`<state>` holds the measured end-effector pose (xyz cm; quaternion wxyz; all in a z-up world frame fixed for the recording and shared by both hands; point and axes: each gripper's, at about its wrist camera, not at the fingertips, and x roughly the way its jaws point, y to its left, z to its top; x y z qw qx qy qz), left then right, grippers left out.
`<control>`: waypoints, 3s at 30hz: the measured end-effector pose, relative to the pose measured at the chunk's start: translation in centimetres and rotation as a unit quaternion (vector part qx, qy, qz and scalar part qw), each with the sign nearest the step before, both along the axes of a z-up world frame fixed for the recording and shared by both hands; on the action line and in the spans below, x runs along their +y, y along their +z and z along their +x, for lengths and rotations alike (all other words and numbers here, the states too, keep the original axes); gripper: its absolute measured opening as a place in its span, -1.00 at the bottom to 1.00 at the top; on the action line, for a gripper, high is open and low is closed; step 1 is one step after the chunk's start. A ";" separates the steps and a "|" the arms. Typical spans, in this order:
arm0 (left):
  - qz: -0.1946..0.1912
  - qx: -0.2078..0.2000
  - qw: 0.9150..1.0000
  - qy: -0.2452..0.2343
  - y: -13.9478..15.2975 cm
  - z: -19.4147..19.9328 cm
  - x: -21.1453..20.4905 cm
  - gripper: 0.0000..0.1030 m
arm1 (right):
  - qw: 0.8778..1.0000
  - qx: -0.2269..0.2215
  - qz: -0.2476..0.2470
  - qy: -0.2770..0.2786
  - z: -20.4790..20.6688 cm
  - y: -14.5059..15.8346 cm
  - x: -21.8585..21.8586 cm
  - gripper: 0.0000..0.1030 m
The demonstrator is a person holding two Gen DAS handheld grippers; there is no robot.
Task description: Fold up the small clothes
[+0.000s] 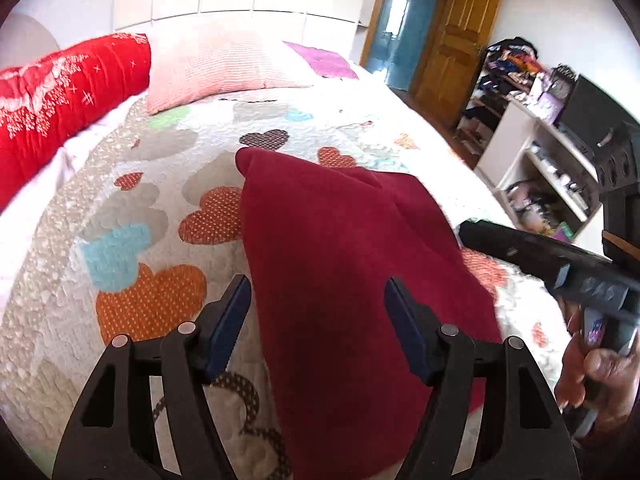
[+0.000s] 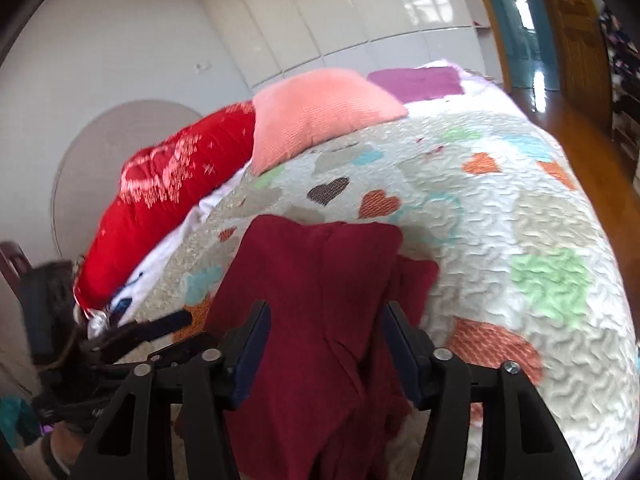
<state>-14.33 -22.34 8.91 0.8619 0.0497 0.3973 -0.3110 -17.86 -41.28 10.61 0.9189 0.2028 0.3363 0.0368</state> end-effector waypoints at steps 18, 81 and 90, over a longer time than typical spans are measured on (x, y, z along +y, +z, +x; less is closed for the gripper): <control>0.008 -0.002 0.999 0.036 -1.9 -0.1 0.5 0.45 | 0.996 0.040 -0.076 -0.009 -2.3 -2.9 2.1 -0.11; 0.031 -0.096 0.992 0.080 1.1 -4.7 3.7 0.46 | 0.992 0.015 -0.117 -0.044 -6.7 0.5 5.6 0.35; 0.033 -0.097 0.992 0.080 1.0 -4.6 3.6 0.46 | 0.993 0.017 -0.112 -0.044 -6.6 0.2 5.5 0.36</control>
